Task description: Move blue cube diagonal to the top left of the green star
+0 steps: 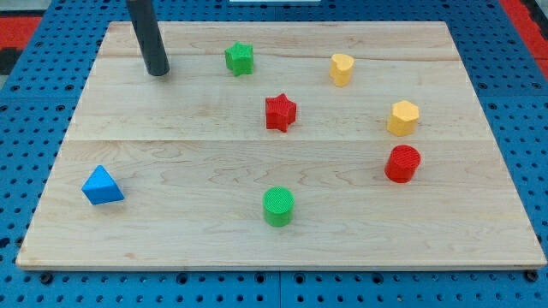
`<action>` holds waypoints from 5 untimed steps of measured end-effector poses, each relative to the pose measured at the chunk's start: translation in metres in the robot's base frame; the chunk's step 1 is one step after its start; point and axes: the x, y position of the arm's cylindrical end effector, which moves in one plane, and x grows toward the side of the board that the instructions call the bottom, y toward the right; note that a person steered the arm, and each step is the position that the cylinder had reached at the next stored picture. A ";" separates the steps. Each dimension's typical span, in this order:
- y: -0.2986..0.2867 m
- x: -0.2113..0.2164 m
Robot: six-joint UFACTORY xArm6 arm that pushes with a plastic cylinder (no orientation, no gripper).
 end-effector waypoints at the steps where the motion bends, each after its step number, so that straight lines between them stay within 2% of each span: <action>1: 0.000 0.003; 2: -0.030 -0.013; 3: -0.085 -0.039; 4: -0.082 -0.030; 5: -0.062 0.014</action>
